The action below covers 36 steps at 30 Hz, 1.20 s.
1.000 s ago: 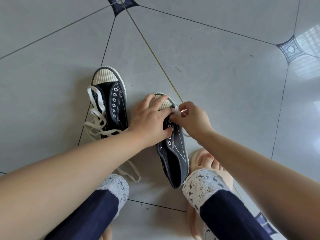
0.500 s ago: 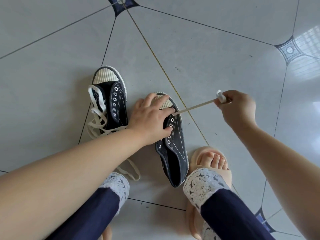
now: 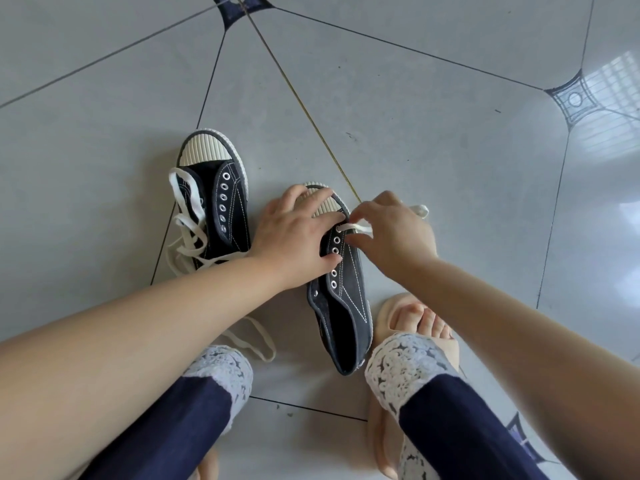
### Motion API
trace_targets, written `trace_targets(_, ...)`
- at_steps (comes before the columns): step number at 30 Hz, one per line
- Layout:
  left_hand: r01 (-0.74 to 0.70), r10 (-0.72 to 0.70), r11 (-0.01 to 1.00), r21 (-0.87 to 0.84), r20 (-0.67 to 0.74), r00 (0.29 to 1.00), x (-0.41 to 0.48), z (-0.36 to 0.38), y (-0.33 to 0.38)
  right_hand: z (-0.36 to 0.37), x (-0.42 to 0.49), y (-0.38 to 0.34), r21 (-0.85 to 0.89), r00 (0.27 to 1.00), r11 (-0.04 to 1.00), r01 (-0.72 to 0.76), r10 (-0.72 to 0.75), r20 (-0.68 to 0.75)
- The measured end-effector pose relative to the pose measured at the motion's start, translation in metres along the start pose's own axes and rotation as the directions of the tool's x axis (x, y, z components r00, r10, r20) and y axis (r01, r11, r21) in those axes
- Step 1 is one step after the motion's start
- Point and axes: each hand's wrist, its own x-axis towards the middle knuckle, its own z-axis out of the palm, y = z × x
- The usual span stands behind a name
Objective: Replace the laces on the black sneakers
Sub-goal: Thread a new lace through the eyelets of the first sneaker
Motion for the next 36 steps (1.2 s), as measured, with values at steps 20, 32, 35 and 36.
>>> trace_targets(20,-0.042,0.043,0.999,-0.023,0.046,0.998,-0.004,-0.007,-0.001,-0.023,0.001,0.042,-0.012,0.983,0.996,-0.087,0.084,-0.163)
trace_targets(32,0.305,-0.207,0.917,-0.257,0.349,0.914,-0.025,-0.031,-0.018,-0.008,-0.002,0.010,0.211,0.997,0.976,-0.060,0.070,-0.040)
trace_targets(35,0.310,-0.190,0.880,-0.359,0.331,0.924,-0.023,-0.059,-0.022,-0.023,0.001,0.007,0.341,0.990,0.932,-0.127,0.140,-0.015)
trace_targets(36,0.318,-0.190,0.840,-0.439,0.312,0.931,-0.021,-0.072,-0.021,-0.031,0.001,0.006,0.412,0.988,0.899,-0.147,0.153,0.017)
